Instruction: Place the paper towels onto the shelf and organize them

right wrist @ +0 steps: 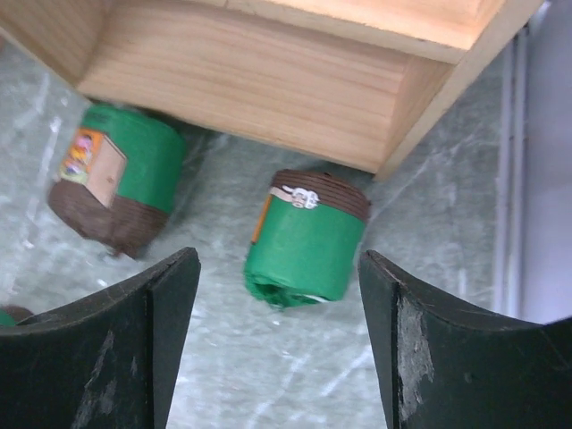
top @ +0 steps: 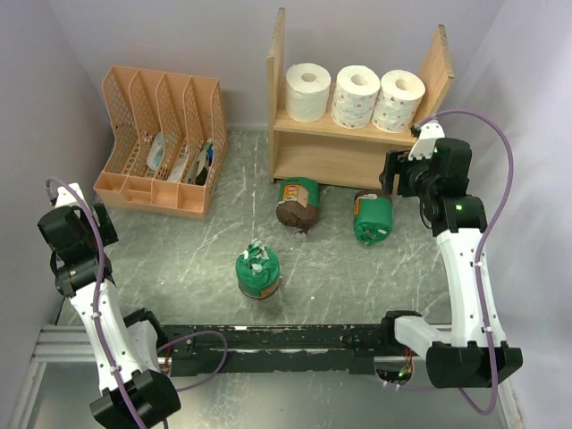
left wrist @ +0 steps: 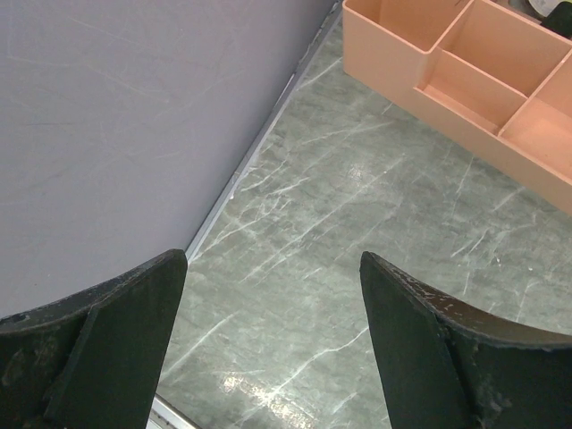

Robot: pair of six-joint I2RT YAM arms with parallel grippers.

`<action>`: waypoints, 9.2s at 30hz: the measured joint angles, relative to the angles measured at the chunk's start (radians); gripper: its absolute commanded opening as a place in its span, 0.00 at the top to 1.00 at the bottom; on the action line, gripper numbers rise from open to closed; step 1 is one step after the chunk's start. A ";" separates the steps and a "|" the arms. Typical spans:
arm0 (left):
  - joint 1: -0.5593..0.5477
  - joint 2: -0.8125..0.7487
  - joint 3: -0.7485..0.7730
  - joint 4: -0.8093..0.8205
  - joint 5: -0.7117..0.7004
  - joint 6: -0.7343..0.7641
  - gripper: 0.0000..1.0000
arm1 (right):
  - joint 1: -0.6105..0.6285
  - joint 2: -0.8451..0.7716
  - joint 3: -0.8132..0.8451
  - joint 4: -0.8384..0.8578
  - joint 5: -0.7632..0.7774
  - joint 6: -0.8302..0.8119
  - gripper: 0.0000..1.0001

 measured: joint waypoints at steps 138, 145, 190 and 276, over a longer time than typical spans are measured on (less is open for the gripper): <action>0.048 0.015 0.000 -0.005 0.004 0.002 0.09 | 1.004 0.658 0.116 -0.102 0.116 0.084 1.00; 0.048 0.015 0.000 -0.005 0.004 0.002 0.09 | 0.970 0.640 0.155 -0.131 0.238 0.119 1.00; 0.048 0.021 0.000 -0.005 0.004 0.002 0.10 | 0.300 0.412 0.175 -0.356 0.446 0.946 1.00; 0.076 0.037 0.000 -0.005 0.001 0.002 0.09 | 0.224 0.807 0.492 -0.357 0.575 1.697 0.91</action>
